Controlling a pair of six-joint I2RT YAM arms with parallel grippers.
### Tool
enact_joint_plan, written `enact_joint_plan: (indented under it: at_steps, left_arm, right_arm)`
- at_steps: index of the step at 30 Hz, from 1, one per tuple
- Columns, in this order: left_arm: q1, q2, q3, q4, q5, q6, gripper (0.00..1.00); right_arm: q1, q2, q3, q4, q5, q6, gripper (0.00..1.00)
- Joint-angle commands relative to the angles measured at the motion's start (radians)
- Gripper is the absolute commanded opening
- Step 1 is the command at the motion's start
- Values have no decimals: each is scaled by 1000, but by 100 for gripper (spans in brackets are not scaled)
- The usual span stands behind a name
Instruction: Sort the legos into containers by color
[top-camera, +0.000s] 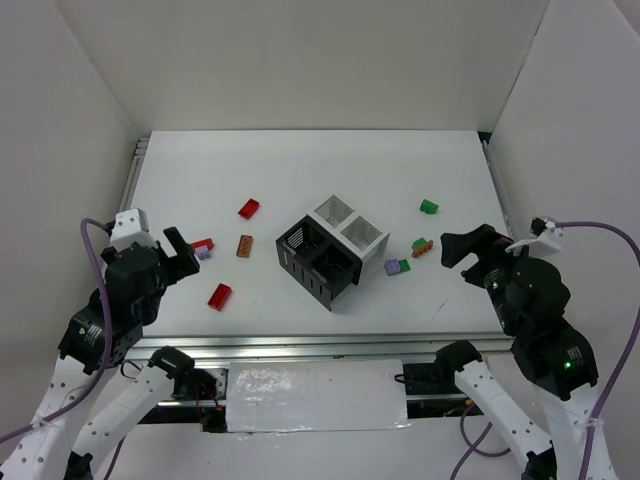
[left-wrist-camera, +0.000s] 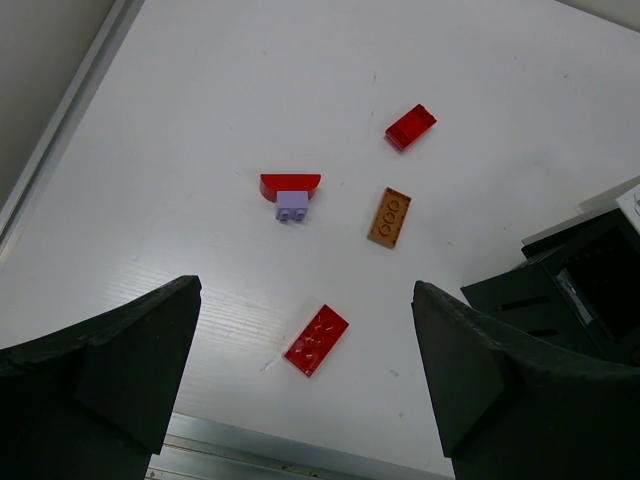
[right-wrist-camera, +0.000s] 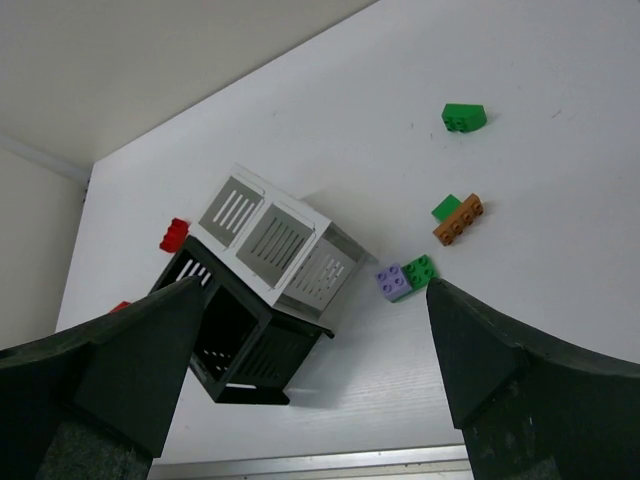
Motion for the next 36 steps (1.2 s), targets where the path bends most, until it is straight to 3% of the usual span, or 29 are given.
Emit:
enact_joint_plan:
  at_steps: [1,6,9,14,19,23,27,30,36]
  left_arm:
    - [4,6,17,55,7,16,99]
    - [4,-3,12,63,17,21,99]
    - [5,-3,6,78,43,36,100]
    - [7,6,4,83,67,43,100]
    - [7,7,-2,95,95,50,100]
    - [4,6,-3,94,101,50,100]
    - [4,0,-6,94,102,47,100]
    - [1,6,-5,95,102,49,100]
    - [2,23,-6,90,96,46,99]
  right_arm:
    - [5,6,-15,15,23,19,100]
    - [5,43,-47,65,-56,62,100]
    - [6,147,-62,84,-122,127,100]
    - [0,391,-35,157,-5,182,100]
    - [-97,702,140,168,154,170,100]
    - [-260,969,275,193,58,84,100]
    - [-313,1314,545,78,57,41,100]
    - [-333,1447,643,27,18,15,100]
    - [-389,1561,686,72,-32,-19,97]
